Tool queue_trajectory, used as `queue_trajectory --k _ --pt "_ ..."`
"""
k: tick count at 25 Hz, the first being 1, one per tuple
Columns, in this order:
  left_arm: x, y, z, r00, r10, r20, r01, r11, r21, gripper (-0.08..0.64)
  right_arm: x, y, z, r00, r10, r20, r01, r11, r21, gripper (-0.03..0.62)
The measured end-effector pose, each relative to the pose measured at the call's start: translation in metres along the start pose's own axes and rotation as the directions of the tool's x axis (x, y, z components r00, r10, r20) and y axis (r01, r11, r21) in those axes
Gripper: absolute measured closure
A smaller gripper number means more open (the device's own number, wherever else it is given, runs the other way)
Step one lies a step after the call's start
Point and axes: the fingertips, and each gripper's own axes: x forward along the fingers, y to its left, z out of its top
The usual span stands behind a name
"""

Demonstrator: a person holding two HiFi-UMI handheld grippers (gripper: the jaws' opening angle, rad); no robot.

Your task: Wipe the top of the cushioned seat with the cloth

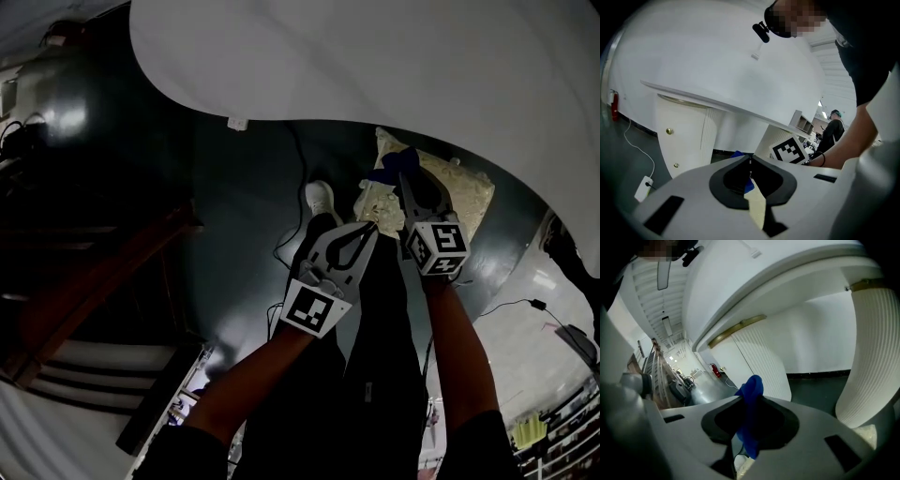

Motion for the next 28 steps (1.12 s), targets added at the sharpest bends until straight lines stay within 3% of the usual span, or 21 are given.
queue_trajectory --k 7,12,17,28 --pt "0.009 0.018 -0.01 0.999 0.033 0.002 -0.033 0.999 -0.032 0.537 0.035 -0.023 -0.044 0.995 -0.057 -0.078 0.061 0.997 0.056 0.494" --pt "0.013 0.01 -0.016 1.0 -0.01 -0.011 0.01 0.999 -0.046 0.538 0.055 -0.037 -0.071 0.981 -0.108 -0.16 0.12 0.991 0.065 0.494" --pt "0.012 0.012 -0.027 0.997 -0.047 -0.053 0.044 0.997 -0.065 0.538 0.063 -0.056 -0.101 0.956 -0.16 -0.244 0.162 0.987 -0.015 0.494" --pt "0.022 0.012 -0.031 0.993 -0.084 -0.08 0.08 0.995 -0.051 0.54 0.088 -0.068 -0.117 0.941 -0.156 -0.301 0.137 0.987 -0.084 0.494"
